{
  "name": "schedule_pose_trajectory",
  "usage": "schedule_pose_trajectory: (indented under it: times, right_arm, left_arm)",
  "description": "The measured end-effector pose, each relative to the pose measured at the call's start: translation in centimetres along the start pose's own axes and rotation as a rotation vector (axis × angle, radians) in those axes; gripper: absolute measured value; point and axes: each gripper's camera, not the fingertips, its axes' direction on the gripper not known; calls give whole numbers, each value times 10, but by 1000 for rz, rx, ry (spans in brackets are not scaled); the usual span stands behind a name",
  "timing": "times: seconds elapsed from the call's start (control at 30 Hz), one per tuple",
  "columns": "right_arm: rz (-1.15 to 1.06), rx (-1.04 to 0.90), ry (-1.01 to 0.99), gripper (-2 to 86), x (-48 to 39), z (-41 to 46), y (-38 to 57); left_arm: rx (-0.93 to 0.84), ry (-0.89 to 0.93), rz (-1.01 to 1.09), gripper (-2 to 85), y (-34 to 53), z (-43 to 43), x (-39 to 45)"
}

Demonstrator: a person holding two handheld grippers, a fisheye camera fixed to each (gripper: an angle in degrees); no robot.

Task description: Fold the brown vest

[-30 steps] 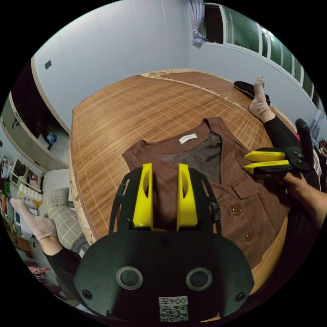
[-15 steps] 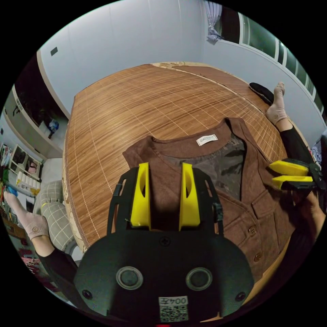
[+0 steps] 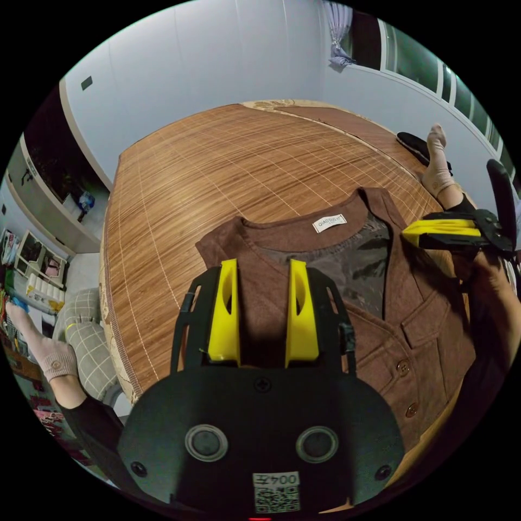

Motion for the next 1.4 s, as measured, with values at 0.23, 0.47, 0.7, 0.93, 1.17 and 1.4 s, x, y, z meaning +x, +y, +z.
schedule_pose_trajectory:
  times: [0.23,0.47,0.7,0.93,1.17,1.4]
  right_arm:
    - [-29,-48,102,38,-2,25,-17]
    - [-28,5,54,82,8,14,-29]
    - [61,-18,52,52,34,25,-42]
    - [32,-27,94,66,34,33,-53]
    - [8,17,121,111,33,22,-65]
    - [-7,-18,139,115,36,40,-69]
  left_arm:
    - [0,-4,2,133,-10,2,-3]
    - [1,-7,3,132,-20,3,-9]
    - [1,-7,3,133,-28,3,-16]
    - [1,-7,2,133,-37,3,-24]
    - [1,-9,3,133,-46,1,-34]
    - [0,-8,2,133,-55,-1,-44]
